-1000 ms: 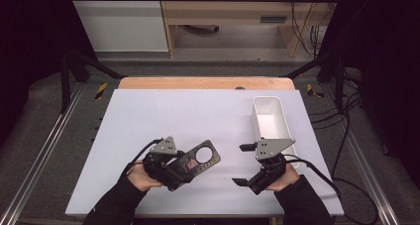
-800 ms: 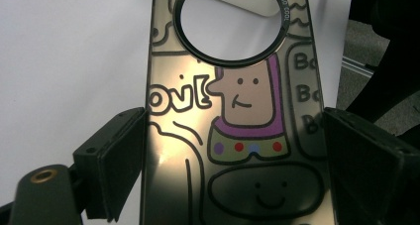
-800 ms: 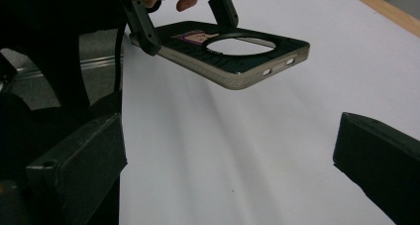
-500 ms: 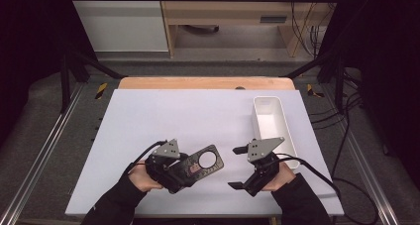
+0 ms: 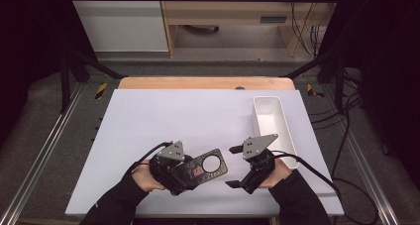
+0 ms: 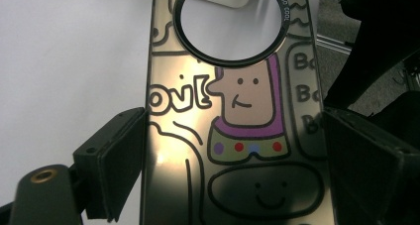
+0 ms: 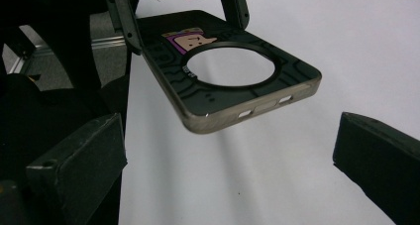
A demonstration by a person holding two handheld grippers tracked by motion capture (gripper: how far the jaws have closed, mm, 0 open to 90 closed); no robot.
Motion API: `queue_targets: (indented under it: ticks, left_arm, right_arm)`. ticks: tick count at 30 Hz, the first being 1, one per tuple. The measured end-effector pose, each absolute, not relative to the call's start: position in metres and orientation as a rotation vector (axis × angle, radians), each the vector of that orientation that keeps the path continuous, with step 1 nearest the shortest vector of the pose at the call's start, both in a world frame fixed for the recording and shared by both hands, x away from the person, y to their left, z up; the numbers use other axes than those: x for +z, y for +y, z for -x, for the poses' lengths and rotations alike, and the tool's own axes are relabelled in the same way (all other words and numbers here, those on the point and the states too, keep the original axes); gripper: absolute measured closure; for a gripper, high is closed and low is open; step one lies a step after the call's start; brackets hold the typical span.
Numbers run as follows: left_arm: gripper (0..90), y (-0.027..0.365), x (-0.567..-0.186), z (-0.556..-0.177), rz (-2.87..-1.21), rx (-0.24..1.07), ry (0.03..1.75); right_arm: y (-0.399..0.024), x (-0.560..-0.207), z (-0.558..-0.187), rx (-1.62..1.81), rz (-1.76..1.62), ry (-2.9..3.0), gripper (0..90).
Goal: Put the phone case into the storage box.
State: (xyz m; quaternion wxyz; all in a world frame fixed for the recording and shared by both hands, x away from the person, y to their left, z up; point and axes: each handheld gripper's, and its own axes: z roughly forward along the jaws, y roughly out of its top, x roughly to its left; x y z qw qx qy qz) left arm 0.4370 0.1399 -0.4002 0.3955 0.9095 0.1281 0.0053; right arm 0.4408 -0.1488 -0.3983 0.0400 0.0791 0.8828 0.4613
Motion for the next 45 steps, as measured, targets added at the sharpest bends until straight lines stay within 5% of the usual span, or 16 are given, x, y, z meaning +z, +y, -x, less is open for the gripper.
queue_targets:
  ticks: [45]
  left_arm:
    - [11.7, 0.112, -0.399, -0.425, -2.295, -0.069, 0.114]
  right_arm:
    - [-0.133, -0.410, -0.441, 1.505, -0.084, 2.879, 4.2]
